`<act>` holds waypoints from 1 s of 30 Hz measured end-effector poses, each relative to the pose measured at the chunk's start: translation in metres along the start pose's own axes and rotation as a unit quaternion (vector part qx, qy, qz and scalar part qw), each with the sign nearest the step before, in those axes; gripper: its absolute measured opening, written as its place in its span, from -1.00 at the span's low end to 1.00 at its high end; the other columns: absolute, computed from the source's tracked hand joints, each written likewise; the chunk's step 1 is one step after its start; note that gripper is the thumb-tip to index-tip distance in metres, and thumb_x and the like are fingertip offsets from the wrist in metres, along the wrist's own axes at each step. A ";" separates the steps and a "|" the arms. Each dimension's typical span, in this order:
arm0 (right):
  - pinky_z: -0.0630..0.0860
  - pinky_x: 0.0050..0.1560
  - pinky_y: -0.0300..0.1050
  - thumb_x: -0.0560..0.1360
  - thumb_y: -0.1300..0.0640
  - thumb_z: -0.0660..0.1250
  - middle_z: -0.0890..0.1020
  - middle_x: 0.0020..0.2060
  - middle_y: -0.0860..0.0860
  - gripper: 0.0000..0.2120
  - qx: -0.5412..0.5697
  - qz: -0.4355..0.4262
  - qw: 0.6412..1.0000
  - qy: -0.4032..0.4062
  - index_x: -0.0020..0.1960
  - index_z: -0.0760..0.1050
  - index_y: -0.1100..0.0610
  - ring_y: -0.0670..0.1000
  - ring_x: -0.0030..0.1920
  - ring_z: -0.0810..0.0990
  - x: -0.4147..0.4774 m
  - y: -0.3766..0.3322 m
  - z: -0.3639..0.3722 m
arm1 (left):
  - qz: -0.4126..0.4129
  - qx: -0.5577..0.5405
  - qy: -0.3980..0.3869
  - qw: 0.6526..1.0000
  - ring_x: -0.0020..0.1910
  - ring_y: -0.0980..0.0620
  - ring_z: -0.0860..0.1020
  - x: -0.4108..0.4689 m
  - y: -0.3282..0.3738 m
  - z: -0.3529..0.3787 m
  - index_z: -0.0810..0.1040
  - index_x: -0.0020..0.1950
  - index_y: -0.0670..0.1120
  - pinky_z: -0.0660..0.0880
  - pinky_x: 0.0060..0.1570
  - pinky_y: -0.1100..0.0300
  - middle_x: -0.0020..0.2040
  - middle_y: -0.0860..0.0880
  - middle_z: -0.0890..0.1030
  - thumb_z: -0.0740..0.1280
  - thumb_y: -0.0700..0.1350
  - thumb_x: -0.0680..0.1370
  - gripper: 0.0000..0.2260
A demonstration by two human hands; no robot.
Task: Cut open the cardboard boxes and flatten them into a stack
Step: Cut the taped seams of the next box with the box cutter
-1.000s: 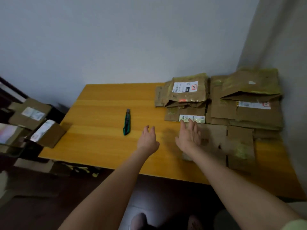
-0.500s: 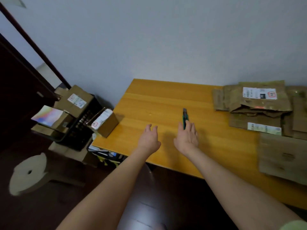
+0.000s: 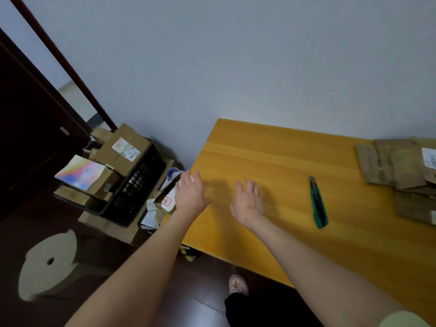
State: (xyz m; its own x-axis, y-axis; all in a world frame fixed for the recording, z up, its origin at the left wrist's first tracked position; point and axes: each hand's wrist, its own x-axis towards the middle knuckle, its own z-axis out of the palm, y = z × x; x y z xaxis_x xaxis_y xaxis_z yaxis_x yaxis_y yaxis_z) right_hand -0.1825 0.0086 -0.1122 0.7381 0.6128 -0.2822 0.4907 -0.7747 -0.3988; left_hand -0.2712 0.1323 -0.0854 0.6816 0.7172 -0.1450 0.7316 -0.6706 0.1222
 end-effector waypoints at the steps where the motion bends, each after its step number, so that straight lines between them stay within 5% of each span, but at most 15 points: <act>1: 0.07 0.47 0.03 0.56 0.12 0.25 -0.04 0.52 0.08 -0.35 0.003 -0.004 1.000 -0.006 0.55 0.00 0.03 0.15 0.53 -0.09 0.014 -0.008 0.005 | -0.019 0.004 -0.001 1.000 0.54 -0.14 0.02 0.015 -0.009 0.000 -0.02 0.56 -0.11 0.07 0.47 -0.11 0.54 -0.19 0.06 0.43 0.04 0.44 -0.14; 4: 0.11 0.47 0.02 0.56 0.13 0.25 0.00 0.51 0.09 -0.36 0.016 -0.005 1.000 -0.027 0.54 0.01 0.04 0.16 0.52 -0.04 0.053 -0.028 0.017 | -0.074 0.030 -0.045 0.996 0.55 -0.16 -0.02 0.053 -0.034 0.003 -0.15 0.58 -0.05 0.05 0.44 -0.22 0.55 -0.18 0.04 0.45 0.18 0.39 0.00; 8: 0.17 0.44 0.01 0.54 0.14 0.28 0.05 0.49 0.09 -0.33 0.018 -0.004 0.999 -0.045 0.54 0.02 0.04 0.17 0.50 0.03 0.089 -0.047 0.025 | -0.111 0.024 -0.141 0.983 0.43 -0.19 0.28 0.088 -0.056 0.013 -0.20 0.57 -0.04 0.37 0.26 -0.13 0.49 -0.17 0.17 0.46 0.20 0.39 0.04; 15: 0.26 0.41 0.05 0.53 -0.02 0.29 0.14 0.47 0.12 -0.36 0.134 0.083 0.987 -0.012 0.52 0.10 0.07 0.17 0.46 0.18 0.135 -0.036 0.015 | -0.043 -0.093 -0.147 0.984 0.35 -0.18 0.39 0.153 -0.027 -0.001 0.10 0.53 -0.13 0.44 0.22 -0.07 0.43 -0.15 0.30 0.47 0.05 0.41 -0.17; 18: 0.22 0.43 0.03 0.50 -0.15 0.33 0.23 0.48 0.13 -0.27 0.326 0.185 0.926 0.038 0.52 0.13 0.13 0.17 0.46 0.23 0.147 -0.018 0.001 | 0.009 -0.237 -0.154 0.959 0.22 -0.09 0.49 0.183 0.005 -0.010 0.31 0.41 -0.15 0.46 0.16 0.04 0.26 -0.06 0.48 0.49 0.00 0.39 -0.33; 22: 0.21 0.40 0.08 0.49 -0.29 0.25 0.23 0.50 0.09 -0.22 0.508 0.291 0.808 0.063 0.54 0.10 0.10 0.15 0.46 0.25 0.152 0.011 -0.023 | 0.010 -0.395 -0.243 0.886 -0.06 0.05 0.56 0.208 0.043 -0.012 0.40 0.33 -0.10 0.47 -0.15 0.20 0.10 0.00 0.58 0.45 -0.02 0.46 -0.51; 25: 0.28 0.38 0.16 0.39 -0.38 0.29 0.35 0.43 0.04 -0.17 0.621 0.301 0.722 0.054 0.50 0.21 0.04 0.13 0.38 0.35 0.133 0.028 -0.033 | 0.005 -0.478 -0.342 0.809 -0.10 -0.04 0.58 0.216 0.066 -0.011 0.47 0.21 -0.12 0.53 -0.02 0.06 -0.03 -0.07 0.61 0.37 -0.10 0.52 -0.71; 28: 0.45 0.19 0.11 0.13 -0.46 0.39 0.51 0.22 -0.01 -0.12 0.669 0.275 0.690 0.010 0.33 0.41 -0.05 0.09 0.19 0.49 0.110 0.035 -0.038 | 0.017 -0.508 -0.418 0.753 -0.02 -0.09 0.58 0.215 0.084 -0.006 0.51 0.17 -0.14 0.49 0.10 0.00 0.01 -0.12 0.61 0.26 -0.12 0.56 -0.79; 30: 0.52 0.06 0.07 0.17 -0.34 0.49 0.52 0.17 -0.01 -0.16 0.677 0.284 0.678 0.030 0.36 0.38 -0.06 0.11 0.15 0.52 0.102 0.038 -0.040 | 0.026 -0.505 -0.443 0.740 -0.04 -0.07 0.57 0.210 0.096 -0.002 0.53 0.09 -0.08 0.51 0.03 0.02 0.04 -0.13 0.60 0.20 -0.10 0.59 -0.84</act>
State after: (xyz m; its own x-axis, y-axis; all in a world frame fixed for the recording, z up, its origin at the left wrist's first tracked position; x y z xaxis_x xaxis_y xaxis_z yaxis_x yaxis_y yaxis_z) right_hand -0.0699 0.0348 -0.1209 0.6667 0.2370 -0.7066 -0.7266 -0.0041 -0.6870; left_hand -0.0579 0.2187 -0.1019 0.7623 -0.0110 -0.6471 0.6440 0.1118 0.7568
